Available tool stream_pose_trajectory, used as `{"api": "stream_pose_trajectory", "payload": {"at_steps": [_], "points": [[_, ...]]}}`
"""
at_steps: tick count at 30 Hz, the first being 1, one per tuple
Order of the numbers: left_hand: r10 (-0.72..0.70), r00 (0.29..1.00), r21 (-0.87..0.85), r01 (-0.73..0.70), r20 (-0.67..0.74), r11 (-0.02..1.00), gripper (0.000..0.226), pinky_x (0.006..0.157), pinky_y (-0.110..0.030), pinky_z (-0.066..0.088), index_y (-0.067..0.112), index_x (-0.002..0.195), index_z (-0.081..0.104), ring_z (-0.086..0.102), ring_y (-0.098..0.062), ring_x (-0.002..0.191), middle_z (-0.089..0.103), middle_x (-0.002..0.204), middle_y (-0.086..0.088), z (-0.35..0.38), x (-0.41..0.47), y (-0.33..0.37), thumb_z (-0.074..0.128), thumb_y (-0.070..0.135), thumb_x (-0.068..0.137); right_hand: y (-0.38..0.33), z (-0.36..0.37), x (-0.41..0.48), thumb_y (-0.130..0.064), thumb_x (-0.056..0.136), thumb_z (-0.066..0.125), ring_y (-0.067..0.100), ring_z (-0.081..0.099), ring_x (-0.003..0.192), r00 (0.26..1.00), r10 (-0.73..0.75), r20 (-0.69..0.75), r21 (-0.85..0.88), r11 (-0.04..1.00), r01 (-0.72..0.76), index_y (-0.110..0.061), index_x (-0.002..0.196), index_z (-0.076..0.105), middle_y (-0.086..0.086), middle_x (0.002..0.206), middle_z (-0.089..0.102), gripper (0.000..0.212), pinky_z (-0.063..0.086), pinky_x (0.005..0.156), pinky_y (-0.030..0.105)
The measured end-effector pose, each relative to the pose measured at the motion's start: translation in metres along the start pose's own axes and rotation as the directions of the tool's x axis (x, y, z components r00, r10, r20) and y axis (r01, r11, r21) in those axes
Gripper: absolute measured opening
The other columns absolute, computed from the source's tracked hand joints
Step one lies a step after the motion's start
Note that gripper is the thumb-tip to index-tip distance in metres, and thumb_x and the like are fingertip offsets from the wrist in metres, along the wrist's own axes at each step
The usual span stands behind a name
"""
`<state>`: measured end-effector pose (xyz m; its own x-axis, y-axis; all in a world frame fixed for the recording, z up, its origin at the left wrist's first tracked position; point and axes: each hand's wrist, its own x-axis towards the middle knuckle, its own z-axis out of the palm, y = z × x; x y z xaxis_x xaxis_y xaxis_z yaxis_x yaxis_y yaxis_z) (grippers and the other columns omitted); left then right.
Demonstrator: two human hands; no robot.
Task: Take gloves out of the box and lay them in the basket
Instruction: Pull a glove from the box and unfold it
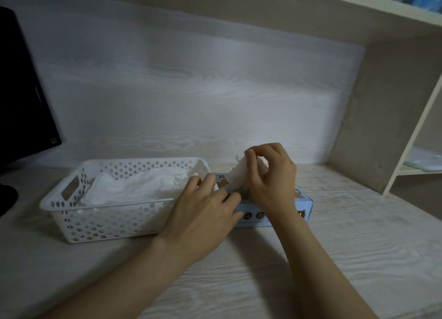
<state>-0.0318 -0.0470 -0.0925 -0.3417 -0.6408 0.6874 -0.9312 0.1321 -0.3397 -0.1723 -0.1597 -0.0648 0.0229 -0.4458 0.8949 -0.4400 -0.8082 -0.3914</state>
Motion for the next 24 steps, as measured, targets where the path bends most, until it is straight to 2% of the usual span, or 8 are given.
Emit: {"api": "stream_pose_trajectory", "payload": {"at_steps": [4, 9, 12, 15, 18, 21, 24], "points": [[0.022, 1.000, 0.015, -0.022, -0.013, 1.000, 0.016, 0.080, -0.043, 0.042, 0.024, 0.091, 0.065, 0.054, -0.029, 0.092, 0.066, 0.080, 0.005, 0.004, 0.000, -0.003, 0.057, 0.030, 0.102, -0.005, -0.002, 0.000, -0.010, 0.105, 0.062, 0.016, 0.061, 0.089, 0.989, -0.016, -0.145, 0.006, 1.000, 0.017, -0.010, 0.098, 0.070, 0.001, 0.097, 0.066, 0.011, 0.048, 0.079, 0.029], [0.023, 0.999, -0.017, -0.024, -0.036, 1.000, 0.018, 0.077, -0.043, 0.044, 0.024, 0.093, 0.069, 0.056, -0.028, 0.092, 0.067, 0.080, 0.006, 0.000, 0.003, -0.004, 0.062, 0.038, 0.101, -0.012, -0.006, 0.001, -0.008, 0.107, 0.057, 0.014, 0.054, 0.086, 0.968, 0.026, -0.250, 0.057, 0.998, -0.012, -0.005, 0.098, 0.060, 0.005, 0.097, 0.059, 0.009, 0.039, 0.080, 0.013], [0.007, 1.000, -0.024, -0.008, -0.029, 1.000, 0.020, 0.074, -0.041, 0.046, 0.023, 0.085, 0.069, 0.056, -0.028, 0.089, 0.066, 0.074, 0.006, -0.002, 0.002, -0.003, 0.068, 0.039, 0.098, -0.012, -0.005, 0.001, -0.017, 0.104, 0.065, 0.014, 0.059, 0.085, 0.990, 0.068, -0.128, 0.082, 0.995, -0.058, -0.013, 0.094, 0.061, 0.001, 0.094, 0.063, 0.012, 0.039, 0.078, 0.011], [0.001, 0.997, -0.047, -0.004, -0.080, 0.999, 0.023, 0.071, -0.041, 0.050, 0.021, 0.079, 0.064, 0.054, -0.024, 0.075, 0.062, 0.072, 0.004, -0.005, 0.000, -0.001, 0.065, 0.028, 0.101, -0.006, -0.002, 0.000, -0.026, 0.104, 0.065, 0.009, 0.060, 0.089, 0.991, 0.126, 0.043, 0.102, 0.986, -0.130, -0.020, 0.093, 0.067, -0.005, 0.095, 0.062, 0.013, 0.051, 0.078, 0.028], [-0.076, 0.988, -0.141, 0.056, -0.138, 0.988, 0.004, 0.073, -0.038, 0.051, 0.017, 0.099, 0.064, 0.059, -0.023, 0.076, 0.065, 0.098, -0.001, -0.010, 0.001, -0.007, 0.061, 0.016, 0.100, -0.005, -0.002, 0.000, -0.023, 0.110, 0.053, 0.012, 0.058, 0.092, 0.973, 0.188, 0.133, 0.124, 0.971, -0.204, -0.023, 0.096, 0.064, -0.007, 0.095, 0.060, 0.018, 0.049, 0.082, 0.034], [-0.205, 0.966, -0.165, 0.179, -0.159, 0.970, 0.028, 0.079, -0.045, 0.055, 0.009, 0.126, 0.062, 0.066, -0.029, 0.090, 0.065, 0.125, -0.008, -0.012, 0.011, -0.014, 0.061, 0.015, 0.099, -0.008, -0.003, -0.001, -0.022, 0.112, 0.047, 0.017, 0.057, 0.090, 0.957, 0.234, 0.169, 0.163, 0.951, -0.261, -0.023, 0.092, 0.061, -0.009, 0.091, 0.059, 0.025, 0.047, 0.081, 0.034], [-0.321, 0.947, -0.227, 0.309, -0.018, 0.923, 0.057, 0.095, -0.048, 0.054, 0.011, 0.153, 0.044, 0.064, -0.030, 0.116, 0.055, 0.150, -0.008, -0.015, 0.023, -0.016, 0.058, 0.029, 0.101, -0.009, -0.004, -0.003, -0.024, 0.113, 0.044, 0.017, 0.057, 0.091, 0.952, 0.240, 0.189, 0.177, 0.945, -0.273, -0.031, 0.088, 0.056, -0.007, 0.092, 0.058, 0.029, 0.046, 0.082, 0.034]]}}
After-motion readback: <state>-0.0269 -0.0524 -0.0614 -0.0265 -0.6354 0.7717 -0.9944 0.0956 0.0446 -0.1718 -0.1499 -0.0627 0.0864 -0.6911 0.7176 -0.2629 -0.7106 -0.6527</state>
